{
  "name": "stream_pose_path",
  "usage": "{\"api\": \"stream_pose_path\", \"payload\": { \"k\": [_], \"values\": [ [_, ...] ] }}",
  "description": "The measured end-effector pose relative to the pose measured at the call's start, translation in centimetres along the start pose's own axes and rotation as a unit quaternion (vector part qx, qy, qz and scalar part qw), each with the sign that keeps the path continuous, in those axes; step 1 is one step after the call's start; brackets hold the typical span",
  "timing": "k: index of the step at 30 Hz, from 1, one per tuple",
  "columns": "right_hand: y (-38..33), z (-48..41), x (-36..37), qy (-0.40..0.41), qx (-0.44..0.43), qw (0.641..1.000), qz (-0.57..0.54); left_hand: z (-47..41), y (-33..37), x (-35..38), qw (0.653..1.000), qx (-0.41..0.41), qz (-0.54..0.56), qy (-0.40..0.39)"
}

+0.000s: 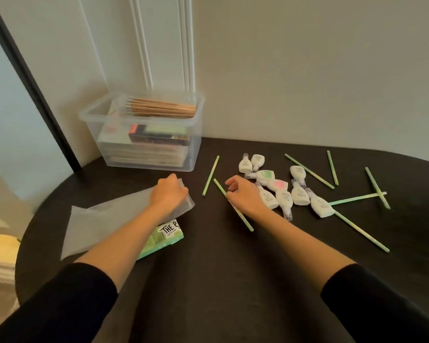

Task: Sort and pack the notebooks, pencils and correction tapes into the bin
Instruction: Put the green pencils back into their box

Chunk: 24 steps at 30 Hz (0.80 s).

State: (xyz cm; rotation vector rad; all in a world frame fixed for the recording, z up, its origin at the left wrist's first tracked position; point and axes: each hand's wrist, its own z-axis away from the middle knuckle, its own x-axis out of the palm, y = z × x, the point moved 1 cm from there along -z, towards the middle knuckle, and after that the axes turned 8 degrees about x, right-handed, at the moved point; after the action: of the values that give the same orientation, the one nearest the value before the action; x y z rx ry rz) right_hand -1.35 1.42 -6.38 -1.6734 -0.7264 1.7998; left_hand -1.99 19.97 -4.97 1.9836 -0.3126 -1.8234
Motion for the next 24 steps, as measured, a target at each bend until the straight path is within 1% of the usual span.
{"api": "stream_pose_path", "payload": {
  "k": [3,5,6,8,10,12,14,16,18,19,21,24],
  "values": [
    [1.4,1.7,1.1,0.028,-0.036,0.997,0.056,1.7,-1.1,0.7,0.997,0.06,0.041,0.018],
    [2.0,3.1,1.2,0.043,-0.046,0.995,0.081,3.2,-1.3,0.3,0.994,0.099,0.047,-0.017],
    [2.1,3.2,1.2,0.047,-0.041,0.994,0.09,3.6,-1.4,0.1,0.991,0.11,0.044,-0.054],
    [2.3,4.0,0.8,0.052,-0.021,0.993,0.104,4.6,-1.4,-0.8,0.981,0.12,0.0,-0.152],
    [2.5,4.3,0.6,0.051,0.022,0.992,0.11,5.2,-1.3,-1.8,0.959,0.111,-0.077,-0.247],
    [2.6,4.3,0.4,0.053,0.063,0.988,0.131,5.6,-1.0,-2.3,0.935,0.104,-0.157,-0.302],
    [2.7,4.7,0.4,0.055,0.079,0.984,0.151,6.1,-0.8,-2.4,0.927,0.121,-0.184,-0.305],
    [2.7,5.0,0.2,0.052,0.083,0.984,0.147,6.6,-0.3,-2.5,0.932,0.14,-0.165,-0.292],
    [2.8,5.2,-0.1,0.056,0.088,0.986,0.132,6.8,0.1,-2.5,0.94,0.165,-0.147,-0.261],
    [3.0,5.3,-0.4,0.059,0.089,0.988,0.113,6.8,0.5,-2.4,0.945,0.177,-0.131,-0.241],
    [3.4,5.4,-1.1,0.053,0.093,0.994,0.038,6.8,1.3,-2.2,0.957,0.204,-0.079,-0.191],
    [4.1,5.7,-2.5,0.059,0.095,0.989,-0.094,6.5,3.6,-1.6,0.954,0.287,-0.008,-0.091]
  ]
}}
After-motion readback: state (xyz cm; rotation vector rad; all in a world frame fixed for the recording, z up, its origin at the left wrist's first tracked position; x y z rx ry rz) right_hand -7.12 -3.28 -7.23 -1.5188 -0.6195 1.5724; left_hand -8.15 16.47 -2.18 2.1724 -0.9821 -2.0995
